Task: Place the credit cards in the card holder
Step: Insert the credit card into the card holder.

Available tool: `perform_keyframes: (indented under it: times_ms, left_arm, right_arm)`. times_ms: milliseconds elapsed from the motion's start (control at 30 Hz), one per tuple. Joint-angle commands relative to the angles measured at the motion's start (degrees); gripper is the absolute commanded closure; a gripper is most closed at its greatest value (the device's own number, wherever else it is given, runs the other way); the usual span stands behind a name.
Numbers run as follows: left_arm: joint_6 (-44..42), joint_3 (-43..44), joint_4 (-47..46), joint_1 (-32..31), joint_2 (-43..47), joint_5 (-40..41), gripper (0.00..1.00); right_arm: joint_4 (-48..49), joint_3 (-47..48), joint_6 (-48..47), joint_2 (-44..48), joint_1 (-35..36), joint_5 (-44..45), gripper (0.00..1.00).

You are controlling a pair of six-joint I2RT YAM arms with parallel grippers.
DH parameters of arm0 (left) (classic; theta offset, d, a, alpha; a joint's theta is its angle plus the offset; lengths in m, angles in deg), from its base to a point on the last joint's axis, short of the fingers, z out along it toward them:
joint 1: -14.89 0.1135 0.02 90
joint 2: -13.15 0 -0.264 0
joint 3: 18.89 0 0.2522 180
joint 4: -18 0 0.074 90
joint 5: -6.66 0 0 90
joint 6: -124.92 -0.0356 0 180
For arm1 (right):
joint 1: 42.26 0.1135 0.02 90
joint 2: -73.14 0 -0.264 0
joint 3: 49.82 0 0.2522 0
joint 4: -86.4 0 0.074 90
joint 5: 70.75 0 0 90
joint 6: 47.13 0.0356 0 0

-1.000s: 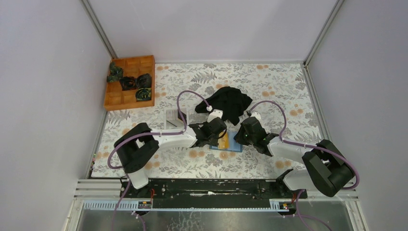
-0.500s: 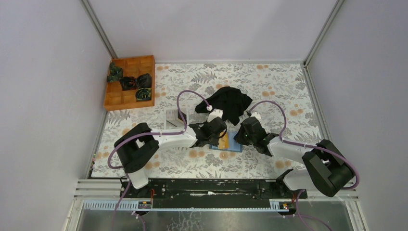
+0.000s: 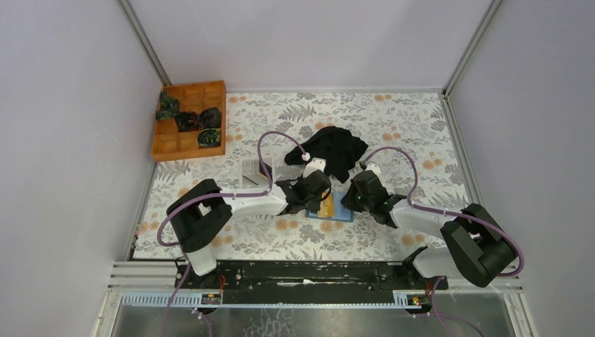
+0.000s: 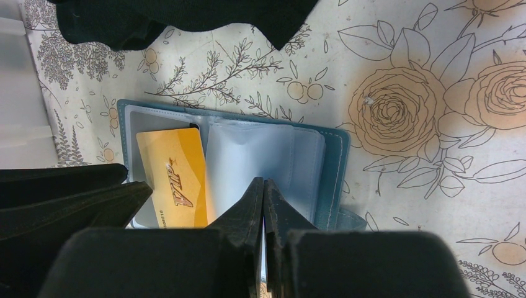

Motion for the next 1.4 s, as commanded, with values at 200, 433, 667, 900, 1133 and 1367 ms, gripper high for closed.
perform_keyframes:
  times_ms: [200,433,667,900,1133,1367]
  left_arm:
    - [-1.31,-1.29,-2.29,-0.54,1.31,3.94,0.62]
    - [-1.23,-2.17,-2.02,-0.54,2.30,4.38,0.62]
    - [-1.31,-2.39,-2.59,-0.53,1.33,4.11,0.62]
    - [-0.70,-2.67,-4.38,-0.54,-0.39,3.13,0.62]
    - [-0.60,-2.40,-5.19,-0.53,-0.30,2.56,0.60]
    - [-0.52,-2.46,-5.52,-0.53,-0.20,2.16,0.60]
  right_arm:
    - [-4.03,-1.28,-1.32,-0.59,-0.31,0.98,0.99]
    - [-3.95,-1.30,-1.32,-0.77,-0.30,1.03,0.99]
    - [-3.86,-1.37,-1.31,-0.85,-0.31,0.94,0.99]
    - [-4.28,-1.59,-1.39,-0.44,-0.30,1.02,0.96]
    - [-4.76,-1.80,-1.34,-0.10,-0.31,1.29,0.87]
    - [-5.26,-1.66,-1.33,0.29,-0.31,1.44,0.85]
